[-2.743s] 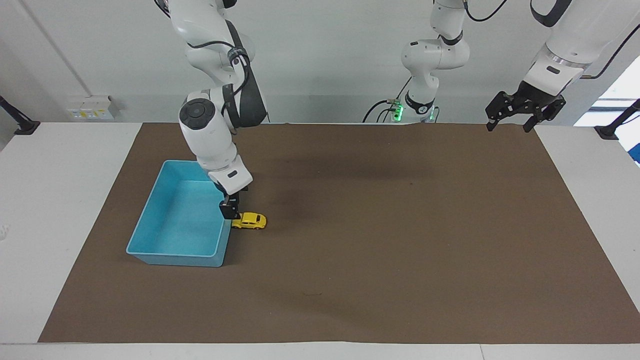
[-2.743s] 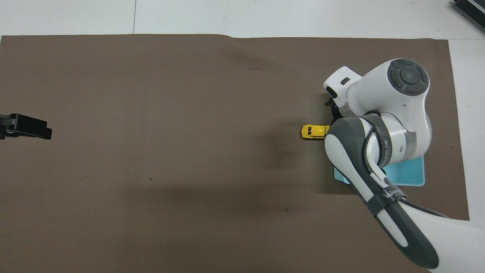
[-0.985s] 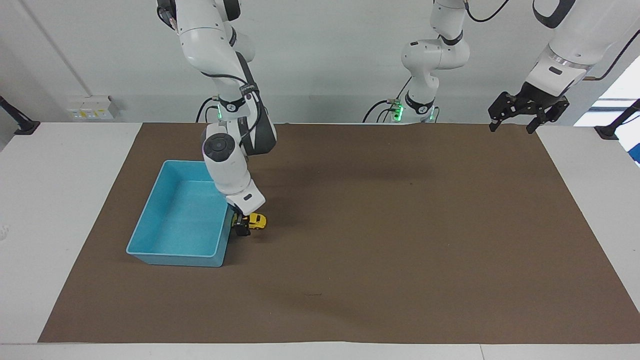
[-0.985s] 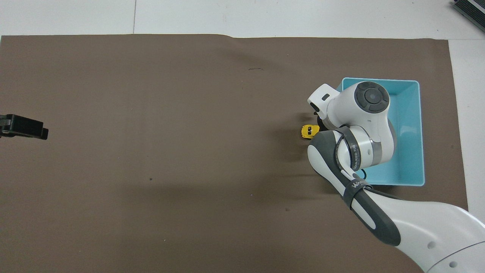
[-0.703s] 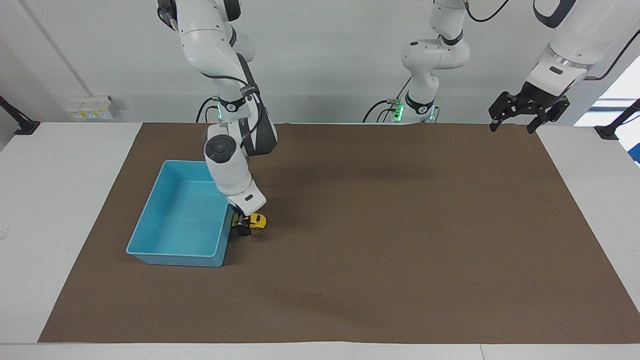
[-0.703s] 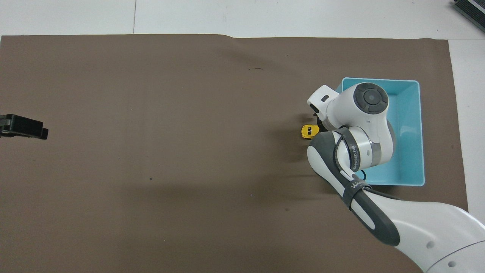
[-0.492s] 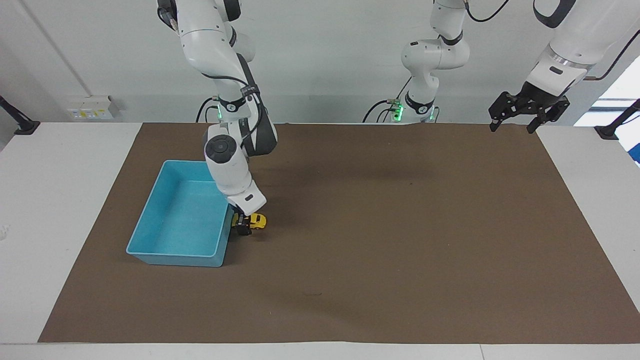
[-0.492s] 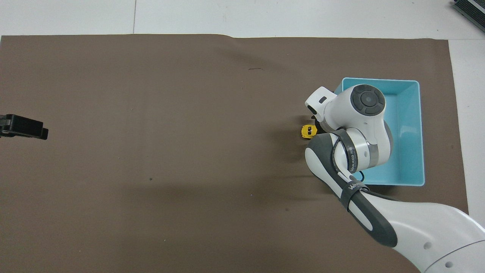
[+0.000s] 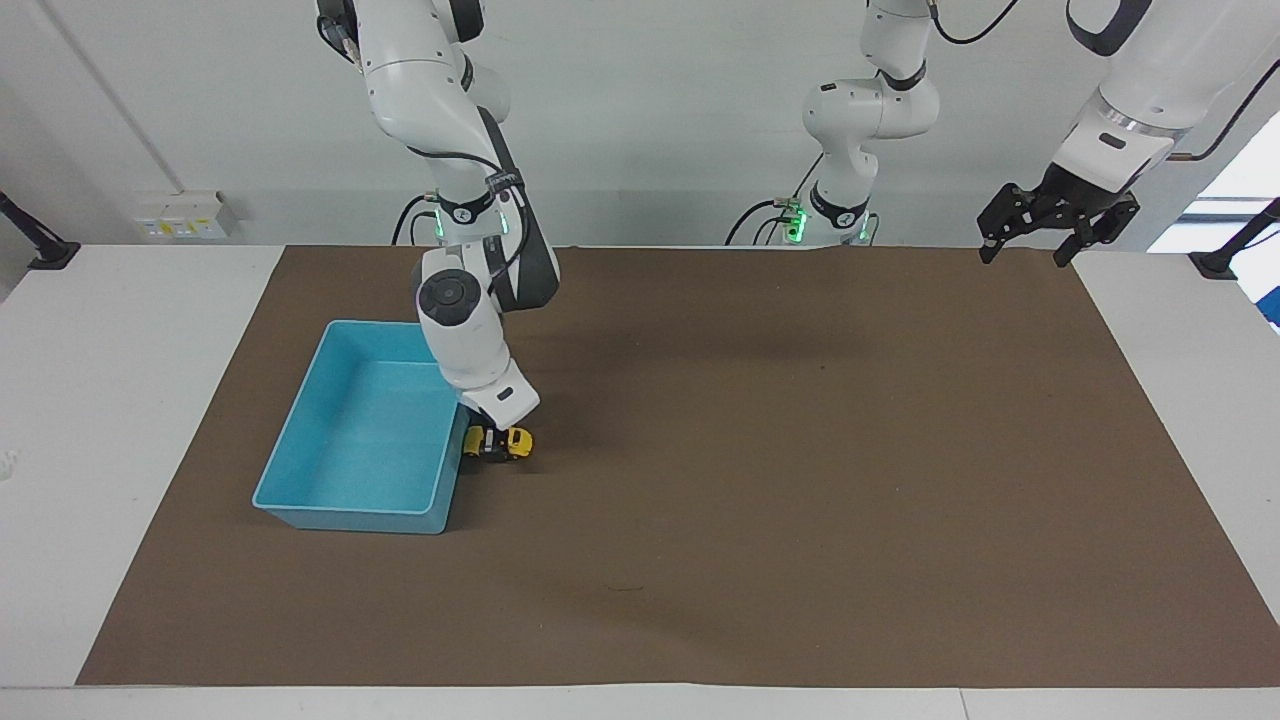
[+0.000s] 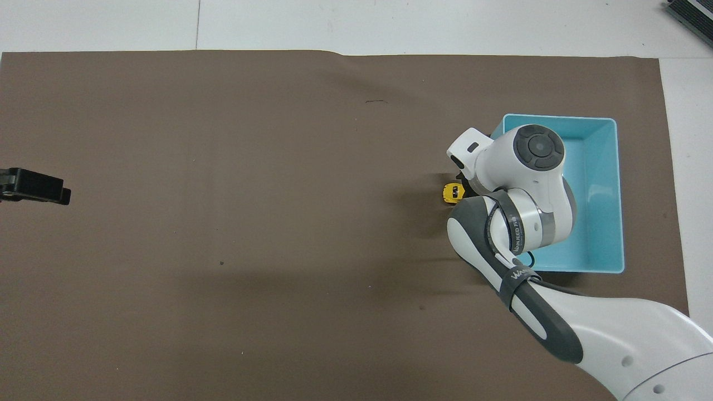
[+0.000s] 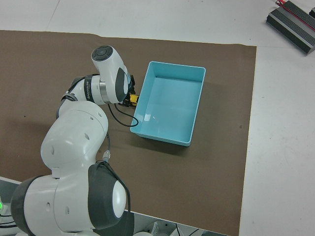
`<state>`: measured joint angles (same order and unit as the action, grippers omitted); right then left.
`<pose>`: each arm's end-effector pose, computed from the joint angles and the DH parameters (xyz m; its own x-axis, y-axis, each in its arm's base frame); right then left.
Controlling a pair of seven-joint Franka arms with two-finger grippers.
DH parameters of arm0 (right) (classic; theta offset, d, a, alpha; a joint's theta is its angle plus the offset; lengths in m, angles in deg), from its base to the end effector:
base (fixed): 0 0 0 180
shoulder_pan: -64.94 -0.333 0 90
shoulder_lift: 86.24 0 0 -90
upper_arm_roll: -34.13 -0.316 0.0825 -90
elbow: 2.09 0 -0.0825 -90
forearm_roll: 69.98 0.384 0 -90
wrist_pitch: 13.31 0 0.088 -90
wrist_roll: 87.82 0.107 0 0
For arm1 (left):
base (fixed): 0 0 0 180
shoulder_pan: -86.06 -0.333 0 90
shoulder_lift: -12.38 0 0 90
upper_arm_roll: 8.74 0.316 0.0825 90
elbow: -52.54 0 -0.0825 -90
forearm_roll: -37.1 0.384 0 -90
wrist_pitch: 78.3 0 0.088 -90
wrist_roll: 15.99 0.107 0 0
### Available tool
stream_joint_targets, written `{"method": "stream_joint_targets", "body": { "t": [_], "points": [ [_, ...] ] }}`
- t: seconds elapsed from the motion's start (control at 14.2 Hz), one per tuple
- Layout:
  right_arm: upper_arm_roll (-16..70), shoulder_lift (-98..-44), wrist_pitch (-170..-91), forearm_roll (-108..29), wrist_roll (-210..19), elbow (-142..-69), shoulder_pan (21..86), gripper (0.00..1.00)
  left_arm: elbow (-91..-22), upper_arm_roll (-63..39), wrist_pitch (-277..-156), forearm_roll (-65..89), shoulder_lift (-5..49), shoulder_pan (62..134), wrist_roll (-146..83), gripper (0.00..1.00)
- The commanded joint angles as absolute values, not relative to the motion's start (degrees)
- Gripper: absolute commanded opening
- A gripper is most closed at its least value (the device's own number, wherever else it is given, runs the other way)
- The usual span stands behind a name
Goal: Wind up and store yellow beetle car
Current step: 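Close the right gripper on the yellow car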
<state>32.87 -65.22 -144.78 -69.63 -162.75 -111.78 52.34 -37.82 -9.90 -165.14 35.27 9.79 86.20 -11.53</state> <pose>0.6066 0.1491 0.3047 0.0266 0.9995 0.0155 0.9996 -0.0267 0.0096 0.5347 -0.0160 0.6414 0.9947 -0.1020 -0.0138 -0.1016 -0.9943 0.0322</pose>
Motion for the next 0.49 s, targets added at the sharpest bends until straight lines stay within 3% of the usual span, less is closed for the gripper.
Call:
{"method": "stream_joint_targets", "body": {
  "t": [0.0, 0.14, 0.42],
  "points": [
    [32.72, -65.23, -146.12, -70.33, -163.50, -112.48, 52.46, 0.39, -37.37, -10.32, -164.96, 35.78, 9.56, 85.53, -11.15, 1.00],
    [32.72, -65.23, -145.59, -70.25, -163.32, -111.87, 52.37, 0.31, -37.37, -10.23, -164.96, 35.78, 9.56, 85.62, -11.15, 1.00],
    [32.72, -65.14, -144.63, -69.63, -160.60, -109.33, 51.14, 0.29, -37.37, -10.32, -164.96, 35.78, 9.56, 85.62, -11.15, 1.00]
  ]
}}
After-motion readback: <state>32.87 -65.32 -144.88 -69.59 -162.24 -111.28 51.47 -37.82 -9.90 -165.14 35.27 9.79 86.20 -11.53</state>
